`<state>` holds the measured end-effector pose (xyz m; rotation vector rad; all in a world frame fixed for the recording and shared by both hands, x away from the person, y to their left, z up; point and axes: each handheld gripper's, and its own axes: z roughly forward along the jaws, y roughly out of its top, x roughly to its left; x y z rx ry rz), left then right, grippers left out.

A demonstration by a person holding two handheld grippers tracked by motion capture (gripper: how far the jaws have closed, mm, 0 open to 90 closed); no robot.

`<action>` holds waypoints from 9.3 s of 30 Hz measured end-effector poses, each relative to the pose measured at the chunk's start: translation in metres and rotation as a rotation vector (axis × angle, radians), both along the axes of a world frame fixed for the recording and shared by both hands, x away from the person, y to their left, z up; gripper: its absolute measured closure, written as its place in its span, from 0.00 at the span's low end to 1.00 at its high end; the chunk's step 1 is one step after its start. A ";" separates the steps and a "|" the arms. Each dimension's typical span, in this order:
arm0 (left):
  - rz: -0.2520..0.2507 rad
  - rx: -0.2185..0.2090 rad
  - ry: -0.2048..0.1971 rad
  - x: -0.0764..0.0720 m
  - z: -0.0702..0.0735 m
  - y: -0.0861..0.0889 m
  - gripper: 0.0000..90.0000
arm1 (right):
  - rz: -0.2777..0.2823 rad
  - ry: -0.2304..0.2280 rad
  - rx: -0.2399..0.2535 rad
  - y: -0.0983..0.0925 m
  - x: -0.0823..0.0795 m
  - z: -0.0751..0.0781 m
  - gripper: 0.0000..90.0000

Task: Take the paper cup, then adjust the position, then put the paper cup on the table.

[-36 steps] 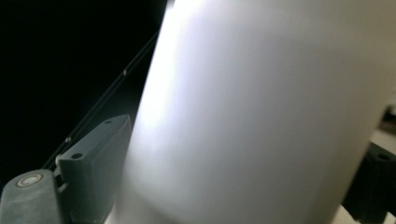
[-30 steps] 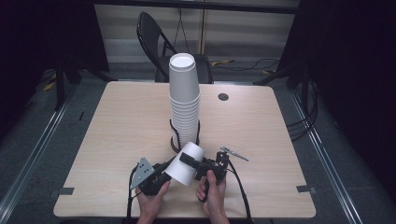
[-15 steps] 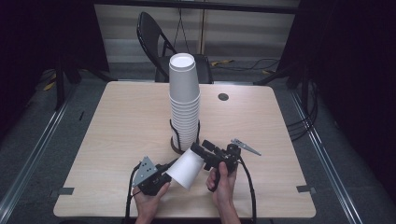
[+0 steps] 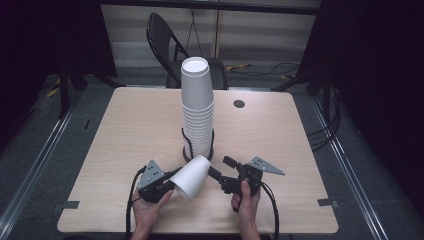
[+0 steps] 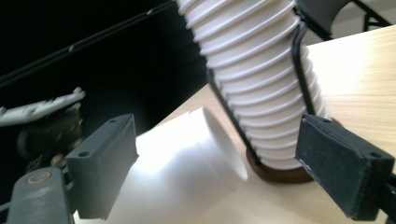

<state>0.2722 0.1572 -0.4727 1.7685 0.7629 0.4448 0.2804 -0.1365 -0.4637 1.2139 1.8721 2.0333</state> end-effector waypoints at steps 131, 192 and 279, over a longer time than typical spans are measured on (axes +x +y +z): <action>-0.174 0.139 0.276 0.037 0.037 -0.036 0.77 | 0.007 -0.685 -0.818 0.082 -0.041 -0.011 0.12; 0.229 -0.045 -0.050 -0.001 -0.007 0.014 0.17 | -0.192 -0.283 -0.531 0.010 0.005 0.001 0.12; 0.347 -0.087 -0.181 -0.021 -0.025 0.012 0.18 | -0.376 -0.015 -0.469 -0.043 0.119 -0.024 0.13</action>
